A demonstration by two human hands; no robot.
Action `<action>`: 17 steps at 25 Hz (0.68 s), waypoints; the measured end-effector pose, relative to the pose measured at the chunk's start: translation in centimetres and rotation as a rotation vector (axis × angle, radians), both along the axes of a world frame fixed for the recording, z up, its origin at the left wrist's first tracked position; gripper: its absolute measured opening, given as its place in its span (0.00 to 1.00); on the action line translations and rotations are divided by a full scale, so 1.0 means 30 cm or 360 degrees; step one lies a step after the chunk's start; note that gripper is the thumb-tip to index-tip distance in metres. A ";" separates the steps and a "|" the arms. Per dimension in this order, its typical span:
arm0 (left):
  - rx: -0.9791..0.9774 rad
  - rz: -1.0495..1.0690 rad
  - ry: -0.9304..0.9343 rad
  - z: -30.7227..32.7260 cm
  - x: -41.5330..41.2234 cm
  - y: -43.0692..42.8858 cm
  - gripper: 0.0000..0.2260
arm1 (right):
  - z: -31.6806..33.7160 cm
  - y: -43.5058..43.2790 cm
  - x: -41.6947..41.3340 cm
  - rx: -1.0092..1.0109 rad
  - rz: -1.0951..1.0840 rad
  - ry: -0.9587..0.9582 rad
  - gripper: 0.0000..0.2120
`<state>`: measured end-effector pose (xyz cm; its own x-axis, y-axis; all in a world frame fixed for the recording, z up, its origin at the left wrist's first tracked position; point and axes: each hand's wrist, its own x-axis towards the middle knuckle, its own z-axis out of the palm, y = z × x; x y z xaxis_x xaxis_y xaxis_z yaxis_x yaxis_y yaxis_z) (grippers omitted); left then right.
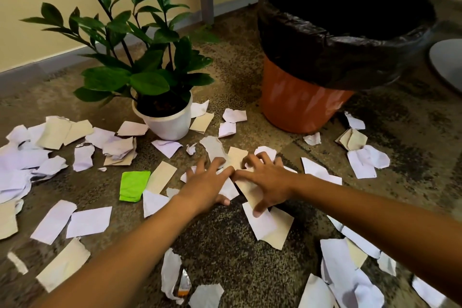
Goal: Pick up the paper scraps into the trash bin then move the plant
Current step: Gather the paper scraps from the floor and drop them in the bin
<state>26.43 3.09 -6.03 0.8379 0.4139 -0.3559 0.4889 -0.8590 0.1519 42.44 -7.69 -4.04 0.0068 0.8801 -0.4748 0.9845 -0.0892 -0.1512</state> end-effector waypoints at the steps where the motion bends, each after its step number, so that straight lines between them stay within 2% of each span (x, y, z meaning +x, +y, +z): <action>1: 0.0058 -0.0002 -0.0068 0.004 -0.003 -0.014 0.27 | -0.005 -0.016 -0.016 0.0035 -0.0057 0.0027 0.39; 4: 0.0127 0.0001 -0.0227 0.003 -0.010 -0.038 0.21 | -0.007 -0.055 -0.037 0.0080 -0.0159 0.0170 0.22; 6: 0.0093 0.0067 -0.0257 0.002 -0.023 -0.042 0.21 | 0.002 -0.080 -0.032 0.0078 -0.0115 0.0224 0.18; 8: 0.0107 0.0188 -0.0306 0.008 -0.045 -0.037 0.20 | 0.018 -0.103 -0.016 0.0085 -0.0094 0.0245 0.17; 10: 0.0110 0.0361 -0.0462 0.024 -0.075 -0.022 0.16 | 0.041 -0.121 -0.005 0.0113 -0.0150 0.0238 0.17; 13: -0.0015 0.0702 -0.0662 0.051 -0.131 0.005 0.11 | 0.094 -0.126 -0.004 0.0195 -0.0281 0.0324 0.15; 15: -0.0173 0.0910 -0.0584 0.065 -0.165 0.021 0.11 | 0.131 -0.121 -0.020 0.0166 -0.0301 0.0476 0.15; 17: -0.0333 0.0960 -0.0304 0.070 -0.200 0.031 0.09 | 0.147 -0.129 -0.049 0.0031 -0.0208 0.0531 0.19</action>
